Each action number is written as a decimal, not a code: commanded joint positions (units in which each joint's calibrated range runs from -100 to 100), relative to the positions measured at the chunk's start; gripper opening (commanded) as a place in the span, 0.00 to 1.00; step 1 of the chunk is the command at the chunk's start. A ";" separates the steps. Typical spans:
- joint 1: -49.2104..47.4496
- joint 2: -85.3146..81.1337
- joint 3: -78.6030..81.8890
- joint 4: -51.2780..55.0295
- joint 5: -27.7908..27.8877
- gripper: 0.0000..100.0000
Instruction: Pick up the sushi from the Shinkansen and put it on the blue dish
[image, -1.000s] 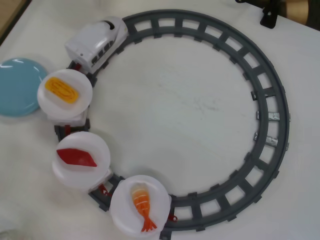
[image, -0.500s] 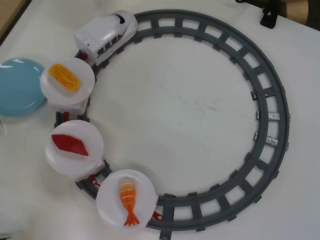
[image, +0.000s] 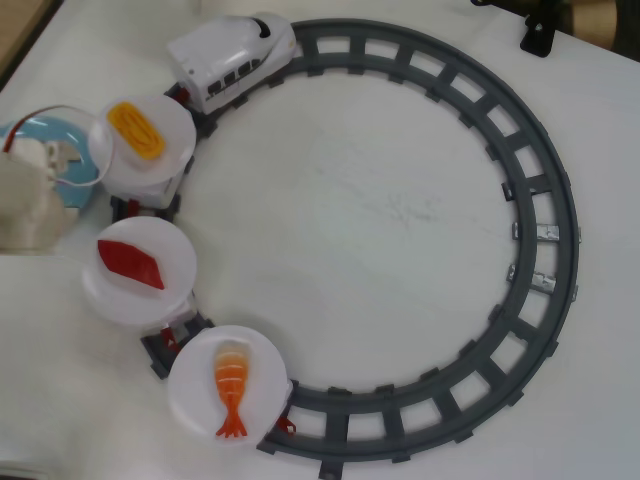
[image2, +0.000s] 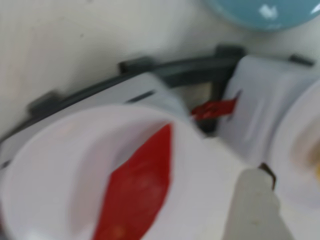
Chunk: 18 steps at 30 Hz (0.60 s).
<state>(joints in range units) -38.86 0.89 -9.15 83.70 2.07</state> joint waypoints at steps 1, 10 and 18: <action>3.65 3.14 -9.43 6.54 -1.91 0.20; 5.68 4.46 -7.98 10.27 -5.36 0.20; 3.30 5.05 -2.03 7.05 -6.20 0.20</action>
<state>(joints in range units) -34.78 6.28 -12.08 92.10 -3.62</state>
